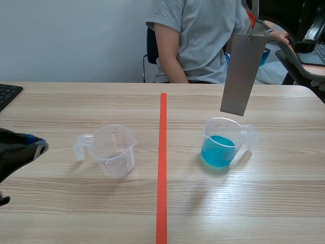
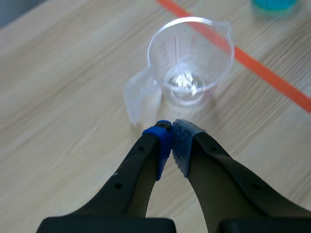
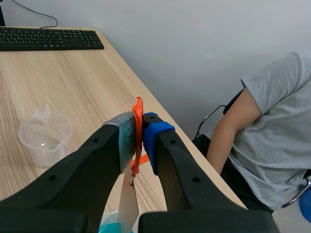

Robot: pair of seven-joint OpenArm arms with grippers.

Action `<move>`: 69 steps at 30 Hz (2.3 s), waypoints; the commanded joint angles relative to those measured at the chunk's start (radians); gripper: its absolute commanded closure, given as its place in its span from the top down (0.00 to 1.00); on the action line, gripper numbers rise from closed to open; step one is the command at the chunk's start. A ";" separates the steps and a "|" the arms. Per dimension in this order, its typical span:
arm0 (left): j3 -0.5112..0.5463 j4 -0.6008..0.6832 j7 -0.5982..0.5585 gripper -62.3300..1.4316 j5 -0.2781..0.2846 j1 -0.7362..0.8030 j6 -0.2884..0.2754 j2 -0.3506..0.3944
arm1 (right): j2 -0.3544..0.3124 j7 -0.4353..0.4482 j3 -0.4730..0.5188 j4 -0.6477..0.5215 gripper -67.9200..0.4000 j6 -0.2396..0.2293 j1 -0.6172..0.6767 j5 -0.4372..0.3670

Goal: Do the redox reaction experiment.
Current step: 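Raise the plate and point at it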

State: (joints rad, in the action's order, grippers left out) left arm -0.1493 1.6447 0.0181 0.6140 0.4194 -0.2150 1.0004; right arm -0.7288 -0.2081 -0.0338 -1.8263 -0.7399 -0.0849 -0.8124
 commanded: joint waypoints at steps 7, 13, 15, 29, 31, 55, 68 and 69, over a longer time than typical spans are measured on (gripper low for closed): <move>-0.314 -0.042 0.032 0.09 -0.010 -0.358 -0.017 -0.049 | -0.016 0.015 0.014 -0.006 0.03 -0.006 -0.015 -0.011; -0.517 -0.198 0.029 0.09 -0.034 -0.585 -0.017 -0.146 | -0.016 0.015 0.014 -0.006 0.03 -0.006 -0.015 -0.011; -0.576 -0.254 0.024 0.09 -0.034 -0.652 -0.017 -0.182 | -0.016 0.014 0.014 -0.006 0.03 -0.006 -0.015 -0.011; -0.896 -0.523 0.006 0.09 -0.068 -1.007 -0.066 -0.477 | -0.016 0.014 0.014 -0.006 0.03 -0.006 -0.015 -0.011; -0.907 -0.560 0.001 0.09 -0.093 -1.034 -0.065 -0.521 | -0.016 0.014 0.014 -0.006 0.03 -0.006 -0.015 -0.011; -0.907 -0.777 -0.097 0.09 -0.150 -1.152 -0.238 -0.768 | -0.016 0.012 0.014 -0.006 0.03 -0.006 -0.015 -0.011; -0.907 -0.777 -0.134 0.09 -0.127 -1.151 -0.238 -0.784 | -0.016 0.011 0.014 -0.006 0.03 -0.006 -0.015 -0.011; -0.907 -0.777 -0.134 0.09 -0.128 -1.151 -0.238 -0.784 | -0.016 0.011 0.014 -0.006 0.03 -0.006 -0.015 -0.011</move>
State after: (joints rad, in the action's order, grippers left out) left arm -1.0702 0.8459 -0.1028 0.4759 -0.7147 -0.4530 0.2325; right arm -0.7288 -0.2111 -0.0338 -1.8263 -0.7399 -0.0849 -0.8124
